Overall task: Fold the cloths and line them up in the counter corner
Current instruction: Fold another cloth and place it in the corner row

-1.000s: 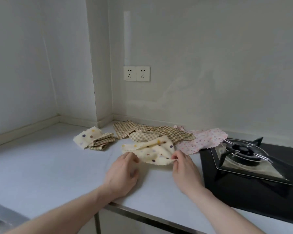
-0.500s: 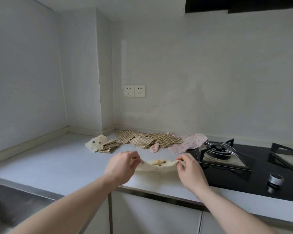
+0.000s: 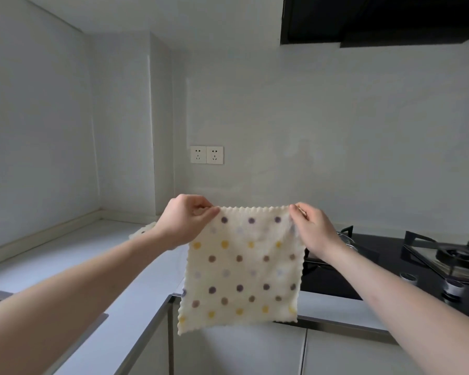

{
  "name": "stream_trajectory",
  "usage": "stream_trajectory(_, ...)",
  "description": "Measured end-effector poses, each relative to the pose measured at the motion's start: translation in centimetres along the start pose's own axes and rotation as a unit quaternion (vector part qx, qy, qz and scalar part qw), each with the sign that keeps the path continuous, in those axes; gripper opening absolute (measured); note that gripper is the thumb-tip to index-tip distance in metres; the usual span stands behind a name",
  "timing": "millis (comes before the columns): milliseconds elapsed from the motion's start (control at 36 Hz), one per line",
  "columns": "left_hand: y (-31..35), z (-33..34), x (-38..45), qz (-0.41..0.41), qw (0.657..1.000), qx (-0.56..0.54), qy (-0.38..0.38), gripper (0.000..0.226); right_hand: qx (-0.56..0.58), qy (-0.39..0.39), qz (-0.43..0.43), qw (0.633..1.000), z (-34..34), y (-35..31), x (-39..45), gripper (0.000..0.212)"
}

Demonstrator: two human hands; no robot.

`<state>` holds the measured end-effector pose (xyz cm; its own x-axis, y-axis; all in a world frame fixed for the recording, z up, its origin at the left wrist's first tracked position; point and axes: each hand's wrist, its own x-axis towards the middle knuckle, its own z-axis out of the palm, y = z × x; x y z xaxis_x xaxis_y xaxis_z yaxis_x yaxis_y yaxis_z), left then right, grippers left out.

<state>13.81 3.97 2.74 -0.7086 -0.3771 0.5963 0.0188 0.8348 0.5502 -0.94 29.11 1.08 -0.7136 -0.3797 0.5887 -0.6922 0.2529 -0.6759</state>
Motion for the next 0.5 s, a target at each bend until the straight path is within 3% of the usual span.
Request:
stream_trajectory(111,-0.7,0.9,-0.3,-0.03,0.999,-0.012,-0.011,0.021,-0.034,-0.015,0.027,0.999,0.1,1.0,-0.3,0.045)
stream_trajectory(333,-3.6,3.9,1.0,-0.063,0.993,0.088,-0.055,0.019,-0.131,-0.035,0.05,0.989,2.0,4.1,0.9,0.048)
stream_trajectory(500,-4.6,5.8,3.0,-0.098,0.985,0.111,-0.087,0.019,-0.162,-0.015,0.108,0.981,3.6,5.1,2.5,0.036)
